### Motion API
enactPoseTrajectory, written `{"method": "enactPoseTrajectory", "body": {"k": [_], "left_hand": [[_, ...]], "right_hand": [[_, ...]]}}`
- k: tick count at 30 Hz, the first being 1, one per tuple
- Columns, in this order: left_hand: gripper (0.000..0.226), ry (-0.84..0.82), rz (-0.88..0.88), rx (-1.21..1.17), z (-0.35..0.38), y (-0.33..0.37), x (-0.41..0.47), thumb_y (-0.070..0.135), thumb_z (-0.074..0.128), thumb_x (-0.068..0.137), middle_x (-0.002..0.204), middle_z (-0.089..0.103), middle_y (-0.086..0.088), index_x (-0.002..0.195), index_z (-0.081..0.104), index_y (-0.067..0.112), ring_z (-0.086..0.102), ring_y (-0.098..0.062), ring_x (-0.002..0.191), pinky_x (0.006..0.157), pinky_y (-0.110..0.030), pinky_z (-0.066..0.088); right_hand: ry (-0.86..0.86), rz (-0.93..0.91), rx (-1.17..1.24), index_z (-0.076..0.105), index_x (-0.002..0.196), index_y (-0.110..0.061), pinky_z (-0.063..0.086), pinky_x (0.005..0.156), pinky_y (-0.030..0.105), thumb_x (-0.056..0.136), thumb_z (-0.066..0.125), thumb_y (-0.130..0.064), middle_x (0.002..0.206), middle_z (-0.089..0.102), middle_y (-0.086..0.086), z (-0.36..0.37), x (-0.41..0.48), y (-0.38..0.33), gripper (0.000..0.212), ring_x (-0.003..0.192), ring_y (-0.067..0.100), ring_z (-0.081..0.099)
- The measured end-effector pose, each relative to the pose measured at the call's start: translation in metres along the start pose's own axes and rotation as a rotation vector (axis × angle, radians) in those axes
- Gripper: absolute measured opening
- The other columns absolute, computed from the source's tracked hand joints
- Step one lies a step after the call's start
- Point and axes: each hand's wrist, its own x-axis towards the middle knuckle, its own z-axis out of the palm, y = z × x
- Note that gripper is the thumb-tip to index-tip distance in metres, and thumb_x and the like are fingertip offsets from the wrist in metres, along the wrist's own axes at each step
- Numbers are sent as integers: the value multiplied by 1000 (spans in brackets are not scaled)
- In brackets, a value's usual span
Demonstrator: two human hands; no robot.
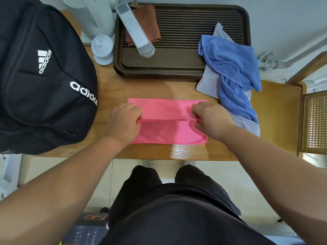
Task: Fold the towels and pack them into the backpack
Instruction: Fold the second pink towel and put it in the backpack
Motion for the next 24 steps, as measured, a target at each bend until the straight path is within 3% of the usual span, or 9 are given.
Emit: {"method": "enactPoseTrajectory", "body": {"k": [5, 11, 15, 18, 22, 24], "left_hand": [[15, -49, 78, 21, 27, -9, -39, -1, 65, 72, 78, 56, -4, 74, 61, 13, 54, -30, 79, 74, -41, 45], [21, -156, 49, 136, 42, -16, -49, -7, 70, 64, 73, 54, -4, 71, 62, 12, 52, -29, 74, 69, -37, 42], [23, -257, 17, 191, 46, -20, -52, -9, 70, 62, 72, 52, -5, 69, 63, 12, 51, -29, 74, 66, -34, 34], [5, -314, 18, 202, 44, -18, -54, 11, 67, 78, 78, 54, -2, 74, 66, 14, 53, -27, 82, 72, -37, 43], [41, -214, -10, 112, 37, -10, -49, 50, 45, 88, 73, 55, 1, 69, 62, 17, 56, -26, 78, 72, -37, 44], [51, -146, -31, 81, 37, -2, -40, 54, 36, 92, 94, 63, -4, 93, 68, 14, 57, -28, 94, 82, -40, 46]], "right_hand": [[8, -17, -50, 59, 76, -11, 40, 54, 30, 60, 77, -4, 70, 58, 7, 20, -36, -7, 25, 60, 31, 58], [-133, 42, -128, 59, 96, -21, 44, 68, 35, 82, 68, -21, 90, 57, -1, 46, -46, -2, 16, 79, 27, 59], [-240, 88, -182, 61, 101, -24, 34, 72, 33, 87, 60, -22, 93, 53, -3, 55, -56, 1, 14, 87, 25, 58], [-272, 136, -182, 62, 97, -25, 37, 75, 35, 83, 60, -30, 90, 47, -5, 56, -61, 1, 16, 90, 27, 58], [-181, 174, -201, 66, 98, -28, 44, 84, 40, 80, 54, -69, 98, 55, -3, 48, -58, -9, 47, 99, 25, 54], [-93, 179, -186, 64, 118, -26, 44, 94, 46, 85, 43, -78, 115, 58, 2, 44, -47, -23, 64, 109, 28, 52]]}}
